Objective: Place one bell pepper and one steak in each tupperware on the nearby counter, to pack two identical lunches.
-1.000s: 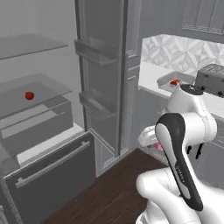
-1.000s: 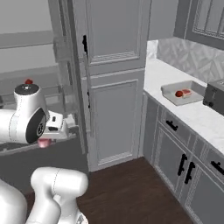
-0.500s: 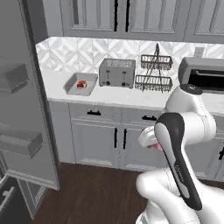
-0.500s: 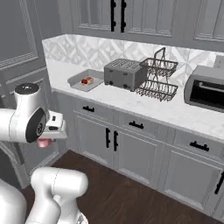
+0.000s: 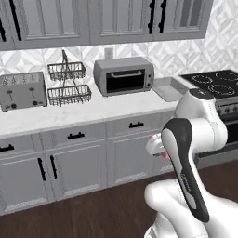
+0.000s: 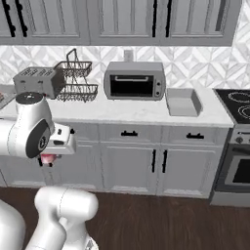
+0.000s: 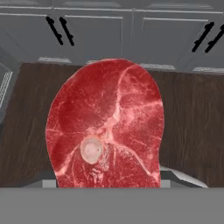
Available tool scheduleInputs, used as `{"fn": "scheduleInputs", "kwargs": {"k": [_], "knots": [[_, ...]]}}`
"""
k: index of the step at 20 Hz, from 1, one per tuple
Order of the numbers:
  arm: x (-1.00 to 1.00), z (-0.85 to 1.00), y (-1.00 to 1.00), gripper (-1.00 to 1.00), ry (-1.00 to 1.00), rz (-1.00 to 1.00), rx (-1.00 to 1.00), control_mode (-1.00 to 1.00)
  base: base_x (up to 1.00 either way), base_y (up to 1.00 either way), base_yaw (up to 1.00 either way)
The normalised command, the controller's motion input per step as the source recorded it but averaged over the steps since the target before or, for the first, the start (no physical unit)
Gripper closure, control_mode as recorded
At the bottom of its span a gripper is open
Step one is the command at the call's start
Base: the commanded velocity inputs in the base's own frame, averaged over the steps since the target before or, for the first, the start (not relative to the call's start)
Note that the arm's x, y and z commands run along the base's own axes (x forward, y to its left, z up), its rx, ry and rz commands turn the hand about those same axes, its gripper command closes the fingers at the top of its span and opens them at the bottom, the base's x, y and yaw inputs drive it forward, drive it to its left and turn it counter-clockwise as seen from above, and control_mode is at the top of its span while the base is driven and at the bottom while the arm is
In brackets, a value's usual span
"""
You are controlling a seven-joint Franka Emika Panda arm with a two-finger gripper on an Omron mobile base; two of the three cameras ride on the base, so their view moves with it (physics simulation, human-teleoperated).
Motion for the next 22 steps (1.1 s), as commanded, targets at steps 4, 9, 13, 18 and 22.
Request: {"fn": "scheduleInputs", "kwargs": {"k": [4, 9, 13, 18, 22], "knots": [[0.0, 0.0, 0.0, 1.0, 0.0, 0.0, 0.0, 1.0, 0.56, -1.0, -0.45], [0.0, 0.0, 0.0, 1.0, 0.0, 0.0, 0.0, 1.0, 0.95, -0.58, 0.03], [0.0, 0.0, 0.0, 1.0, 0.0, 0.0, 0.0, 1.0, 0.88, -0.87, 0.22], [0.0, 0.0, 0.0, 1.0, 0.0, 0.0, 0.0, 1.0, 0.68, -0.75, 0.15], [0.0, 0.0, 0.0, 1.0, 0.0, 0.0, 0.0, 1.0, 0.93, -0.31, 0.13]]}}
